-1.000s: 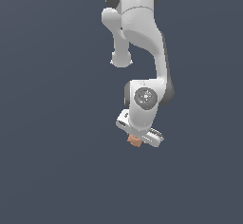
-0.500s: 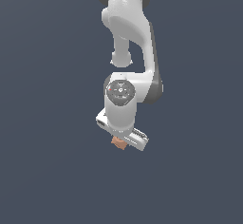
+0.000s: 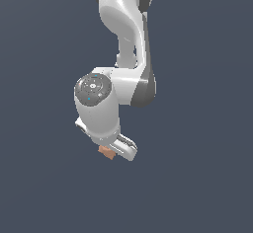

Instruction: Pick up the object and move it to a goal position.

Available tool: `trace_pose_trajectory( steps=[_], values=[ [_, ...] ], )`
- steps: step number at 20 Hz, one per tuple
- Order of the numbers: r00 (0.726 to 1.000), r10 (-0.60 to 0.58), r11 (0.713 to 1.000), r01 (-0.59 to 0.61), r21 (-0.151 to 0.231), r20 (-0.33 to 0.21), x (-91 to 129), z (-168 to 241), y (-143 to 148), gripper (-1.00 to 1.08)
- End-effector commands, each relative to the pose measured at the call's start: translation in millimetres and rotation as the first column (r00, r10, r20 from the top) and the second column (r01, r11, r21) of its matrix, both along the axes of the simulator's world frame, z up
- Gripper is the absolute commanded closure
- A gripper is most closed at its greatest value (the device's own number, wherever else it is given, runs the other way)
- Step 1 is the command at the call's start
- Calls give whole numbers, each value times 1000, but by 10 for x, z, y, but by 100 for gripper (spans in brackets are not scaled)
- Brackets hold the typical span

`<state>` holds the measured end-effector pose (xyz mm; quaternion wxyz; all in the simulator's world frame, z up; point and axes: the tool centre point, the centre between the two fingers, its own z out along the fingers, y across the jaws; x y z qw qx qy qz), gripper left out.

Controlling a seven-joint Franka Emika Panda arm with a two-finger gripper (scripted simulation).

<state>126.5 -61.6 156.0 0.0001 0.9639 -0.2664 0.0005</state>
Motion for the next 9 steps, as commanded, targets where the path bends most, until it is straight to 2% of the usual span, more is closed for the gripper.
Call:
trace_pose_trajectory(
  steps=[1,9],
  values=[
    [1000,2,1000,-2,0,-1,38,58,-69,108],
    [1000,2,1000,-2,0,-1,84,114,-140,108]
  ],
)
